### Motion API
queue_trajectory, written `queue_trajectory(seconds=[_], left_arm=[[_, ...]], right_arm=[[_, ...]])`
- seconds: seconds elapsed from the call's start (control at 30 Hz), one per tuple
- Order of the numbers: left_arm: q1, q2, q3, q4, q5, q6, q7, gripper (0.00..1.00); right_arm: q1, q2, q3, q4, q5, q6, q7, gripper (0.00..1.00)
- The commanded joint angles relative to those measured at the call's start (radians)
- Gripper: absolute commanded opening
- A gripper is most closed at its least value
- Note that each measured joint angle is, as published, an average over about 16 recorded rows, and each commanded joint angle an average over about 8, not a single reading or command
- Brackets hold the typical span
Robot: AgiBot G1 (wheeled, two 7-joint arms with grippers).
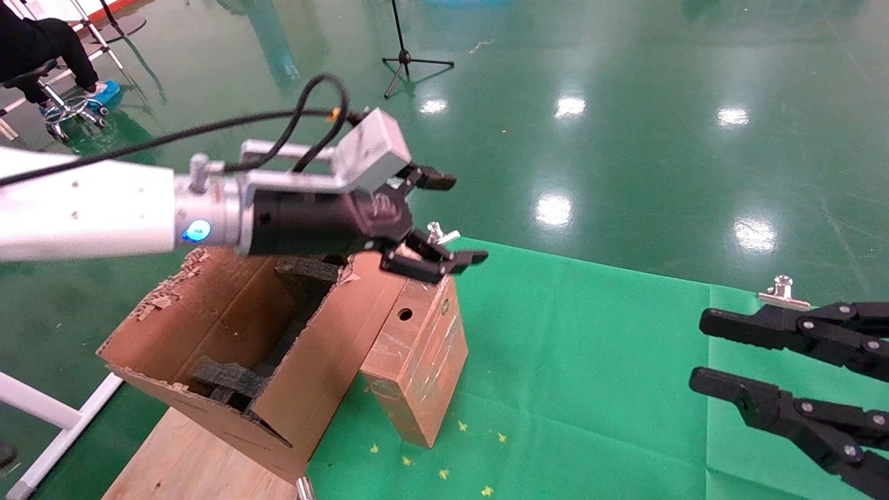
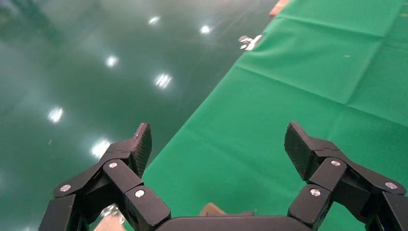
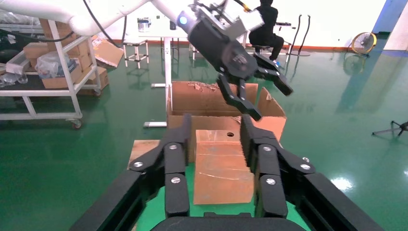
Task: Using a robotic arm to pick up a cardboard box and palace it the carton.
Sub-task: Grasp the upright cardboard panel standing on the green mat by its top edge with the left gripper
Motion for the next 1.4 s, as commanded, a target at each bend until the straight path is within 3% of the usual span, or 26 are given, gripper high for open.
queue_trajectory(seconds=[0.03, 0.27, 0.57, 0.8, 1.07, 1.1, 1.23, 1.33, 1.37, 1.4], left_arm=[[-0.050, 0.027, 0.033, 0.001, 0.076, -0.010, -0.055, 1.00], [-0.137, 0.056, 0.109, 0.006, 0.236, 0.041, -0.393, 1.00], [-0.234, 0.113, 0.208, -0.005, 0.400, 0.204, -0.829, 1.00], [-0.303, 0.179, 0.282, -0.012, 0.526, 0.291, -0.973, 1.00], [-0.281, 0.224, 0.336, -0.014, 0.572, 0.301, -1.040, 1.00], [-0.280, 0.227, 0.341, -0.014, 0.573, 0.304, -1.042, 1.00], [-0.281, 0.237, 0.360, -0.014, 0.577, 0.314, -1.041, 1.00], [-0.284, 0.240, 0.368, -0.014, 0.581, 0.319, -1.039, 0.62], [-0.285, 0.240, 0.369, -0.014, 0.582, 0.320, -1.039, 0.50], [-0.285, 0.241, 0.371, -0.014, 0.583, 0.321, -1.039, 0.37]], right_arm=[[0.000, 0.000, 0.000, 0.000, 0.000, 0.000, 0.000, 0.00], [0.000, 0.000, 0.000, 0.000, 0.000, 0.000, 0.000, 0.00], [0.000, 0.000, 0.000, 0.000, 0.000, 0.000, 0.000, 0.00], [0.000, 0.000, 0.000, 0.000, 0.000, 0.000, 0.000, 0.00], [0.000, 0.000, -0.001, 0.000, 0.000, 0.000, 0.000, 0.00], [0.000, 0.000, -0.001, 0.000, 0.000, 0.000, 0.000, 0.05], [0.000, 0.000, -0.001, 0.000, 0.001, 0.000, 0.000, 0.55], [0.000, 0.000, -0.001, 0.000, 0.001, 0.000, 0.000, 0.92], [0.000, 0.000, -0.001, 0.000, 0.001, 0.000, 0.000, 1.00], [0.000, 0.000, -0.001, 0.000, 0.001, 0.000, 0.000, 1.00]])
